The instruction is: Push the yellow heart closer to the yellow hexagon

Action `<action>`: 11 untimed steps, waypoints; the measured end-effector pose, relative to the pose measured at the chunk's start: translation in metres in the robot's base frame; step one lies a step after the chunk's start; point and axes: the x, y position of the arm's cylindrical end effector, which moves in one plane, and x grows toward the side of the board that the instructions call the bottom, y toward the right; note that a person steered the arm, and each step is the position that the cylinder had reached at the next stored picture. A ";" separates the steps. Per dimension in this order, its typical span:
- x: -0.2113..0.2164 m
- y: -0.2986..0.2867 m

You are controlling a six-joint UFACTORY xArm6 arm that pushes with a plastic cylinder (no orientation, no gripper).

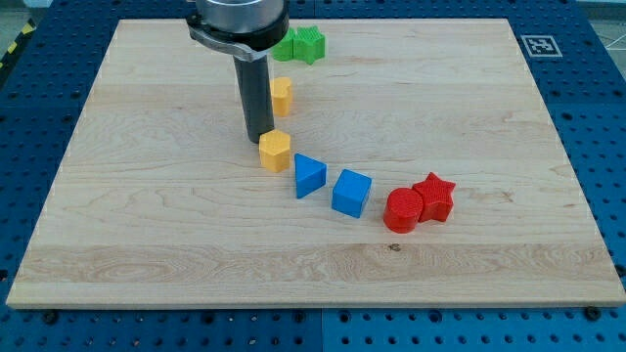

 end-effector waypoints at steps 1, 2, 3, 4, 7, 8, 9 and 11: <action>-0.009 -0.009; -0.042 -0.044; -0.082 -0.044; -0.100 -0.024; -0.079 0.053; -0.069 0.051; -0.093 0.052; -0.104 -0.005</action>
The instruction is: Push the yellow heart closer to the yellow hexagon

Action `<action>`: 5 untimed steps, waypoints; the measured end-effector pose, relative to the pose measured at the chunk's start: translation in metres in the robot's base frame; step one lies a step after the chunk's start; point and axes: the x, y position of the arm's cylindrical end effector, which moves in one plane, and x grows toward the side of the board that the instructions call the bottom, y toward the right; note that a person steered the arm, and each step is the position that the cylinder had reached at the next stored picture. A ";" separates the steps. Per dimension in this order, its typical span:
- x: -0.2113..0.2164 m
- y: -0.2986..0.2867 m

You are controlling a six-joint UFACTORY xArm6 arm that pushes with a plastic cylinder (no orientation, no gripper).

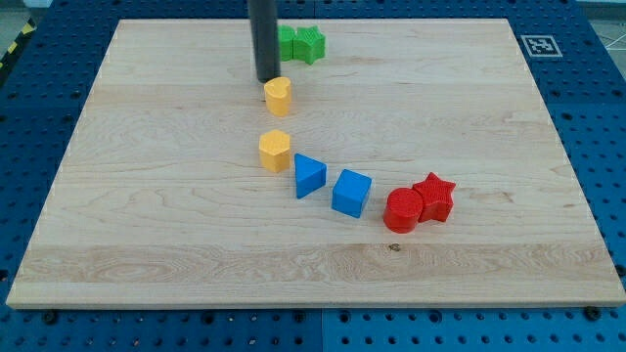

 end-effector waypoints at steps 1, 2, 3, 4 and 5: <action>0.025 0.000; 0.039 0.000; 0.024 0.009; 0.012 0.029; 0.033 0.036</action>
